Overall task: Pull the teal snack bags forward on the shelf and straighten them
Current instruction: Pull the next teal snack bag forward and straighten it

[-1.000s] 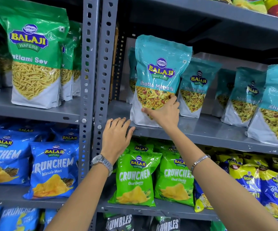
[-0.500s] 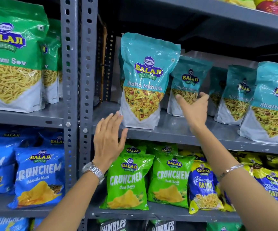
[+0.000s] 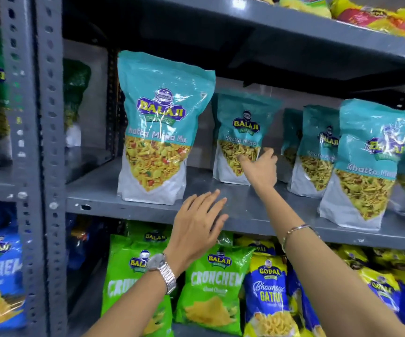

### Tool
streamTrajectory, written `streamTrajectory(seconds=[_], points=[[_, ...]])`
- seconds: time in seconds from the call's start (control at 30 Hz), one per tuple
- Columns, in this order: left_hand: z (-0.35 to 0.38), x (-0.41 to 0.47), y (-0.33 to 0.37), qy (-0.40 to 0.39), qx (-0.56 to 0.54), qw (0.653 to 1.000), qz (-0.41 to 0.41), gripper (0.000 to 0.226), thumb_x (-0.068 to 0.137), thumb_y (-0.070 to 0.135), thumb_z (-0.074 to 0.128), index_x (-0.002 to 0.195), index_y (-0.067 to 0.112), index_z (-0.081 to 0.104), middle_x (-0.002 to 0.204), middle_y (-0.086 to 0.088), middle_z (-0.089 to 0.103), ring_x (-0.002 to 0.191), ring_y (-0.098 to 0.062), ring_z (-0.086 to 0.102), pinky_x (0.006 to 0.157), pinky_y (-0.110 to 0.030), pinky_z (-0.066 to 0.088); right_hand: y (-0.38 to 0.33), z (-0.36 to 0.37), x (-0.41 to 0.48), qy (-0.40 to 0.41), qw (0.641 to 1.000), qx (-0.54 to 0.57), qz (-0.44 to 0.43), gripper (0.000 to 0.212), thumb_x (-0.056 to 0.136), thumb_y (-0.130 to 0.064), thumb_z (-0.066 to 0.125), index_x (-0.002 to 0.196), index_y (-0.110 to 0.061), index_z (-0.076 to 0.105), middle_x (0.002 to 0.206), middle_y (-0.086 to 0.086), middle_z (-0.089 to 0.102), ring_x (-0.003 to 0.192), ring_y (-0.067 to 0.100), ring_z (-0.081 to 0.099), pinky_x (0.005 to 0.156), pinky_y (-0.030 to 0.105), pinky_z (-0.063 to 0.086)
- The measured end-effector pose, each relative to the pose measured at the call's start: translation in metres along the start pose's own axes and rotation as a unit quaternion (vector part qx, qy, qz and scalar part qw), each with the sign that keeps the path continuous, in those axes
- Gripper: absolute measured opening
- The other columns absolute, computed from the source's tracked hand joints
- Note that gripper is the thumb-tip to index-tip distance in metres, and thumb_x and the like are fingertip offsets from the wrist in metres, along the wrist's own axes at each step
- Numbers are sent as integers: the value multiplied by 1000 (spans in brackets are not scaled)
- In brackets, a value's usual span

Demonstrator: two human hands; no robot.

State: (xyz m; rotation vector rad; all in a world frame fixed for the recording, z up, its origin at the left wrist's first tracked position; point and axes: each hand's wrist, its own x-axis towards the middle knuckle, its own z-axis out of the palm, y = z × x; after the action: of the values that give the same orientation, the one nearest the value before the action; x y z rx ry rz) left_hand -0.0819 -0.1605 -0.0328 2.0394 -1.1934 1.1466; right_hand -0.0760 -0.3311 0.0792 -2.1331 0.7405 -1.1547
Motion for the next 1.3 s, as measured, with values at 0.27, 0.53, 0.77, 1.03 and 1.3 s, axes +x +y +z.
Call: streamTrajectory(seconds=[0.27,0.53,0.77,1.03,1.3], points=[[13,-3,-5,-18,86,996,-30,42,88,42,50,111,11,67,110,-6,71,99,-23,65,86,-37,50,9,41,47,-38,998,8,42,111,70,-58,72,146,-1,14,147,22,26,134,40,30,104,51,32],[22,-6,-7,25,129,991,-23,39,87,43,52,105,13,70,108,-3,72,98,-20,67,88,-36,45,19,72,72,-74,995,9,63,135,59,-65,76,147,0,-2,153,27,11,141,43,17,110,57,25],[26,-6,-9,46,134,990,-20,38,88,42,51,105,14,70,107,-2,72,97,-19,67,89,-34,43,20,81,77,-44,997,8,61,127,59,-59,80,146,-1,9,149,26,23,135,42,29,106,54,33],[23,-7,-7,45,118,992,-29,37,88,43,51,103,15,71,107,-1,72,98,-19,66,89,-35,44,22,67,64,-23,999,23,39,114,58,-50,84,139,-2,20,138,22,34,127,42,37,97,52,41],[14,-5,-4,0,91,995,-46,42,89,45,46,103,13,70,106,-4,73,98,-21,66,87,-36,50,15,35,18,8,999,-5,35,119,55,-56,84,140,-4,19,134,20,38,121,41,43,89,48,45]])
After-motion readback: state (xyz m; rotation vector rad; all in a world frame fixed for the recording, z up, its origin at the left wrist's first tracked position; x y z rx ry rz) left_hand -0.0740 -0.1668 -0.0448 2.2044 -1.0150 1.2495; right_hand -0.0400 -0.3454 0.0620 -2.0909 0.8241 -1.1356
